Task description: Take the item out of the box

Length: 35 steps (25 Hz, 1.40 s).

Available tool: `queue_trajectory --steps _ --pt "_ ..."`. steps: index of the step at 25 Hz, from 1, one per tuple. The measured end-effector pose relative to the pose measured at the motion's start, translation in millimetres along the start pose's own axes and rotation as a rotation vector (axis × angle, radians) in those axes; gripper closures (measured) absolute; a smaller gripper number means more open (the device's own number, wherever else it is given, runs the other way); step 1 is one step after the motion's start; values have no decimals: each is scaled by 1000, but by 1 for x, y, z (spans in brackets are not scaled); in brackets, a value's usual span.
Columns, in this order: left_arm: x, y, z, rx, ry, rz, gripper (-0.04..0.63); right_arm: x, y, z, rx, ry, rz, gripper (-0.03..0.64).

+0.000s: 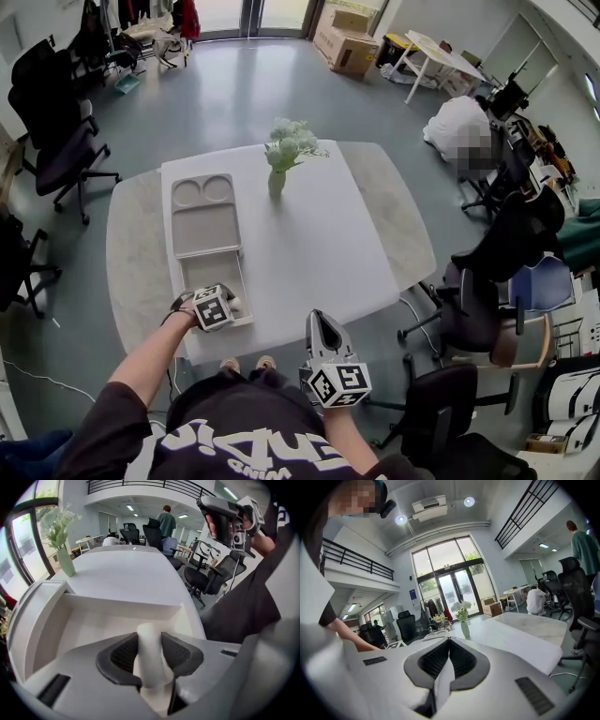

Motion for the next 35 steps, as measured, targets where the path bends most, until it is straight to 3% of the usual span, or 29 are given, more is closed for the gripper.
queue_trajectory --steps 8,16,28,35 --pt "-14 9 -3 -39 21 58 437 3 1 1 0 2 -10 594" --pt "-75 28 -6 -94 132 267 437 9 0 -9 -11 35 -12 592" --pt "-209 42 35 -170 343 754 437 13 8 -33 -44 103 1 594" --pt "-266 31 75 -196 452 1021 439 11 20 -47 -73 132 44 594"
Point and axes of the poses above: the fingertips, and each gripper's own axes: x forward along the fingers, z to its right, y out of its top, the point moved 6 cm from there along -x, backward along the fingers, and after that the axes turned 9 degrees about -y, right-handed, at the moved point
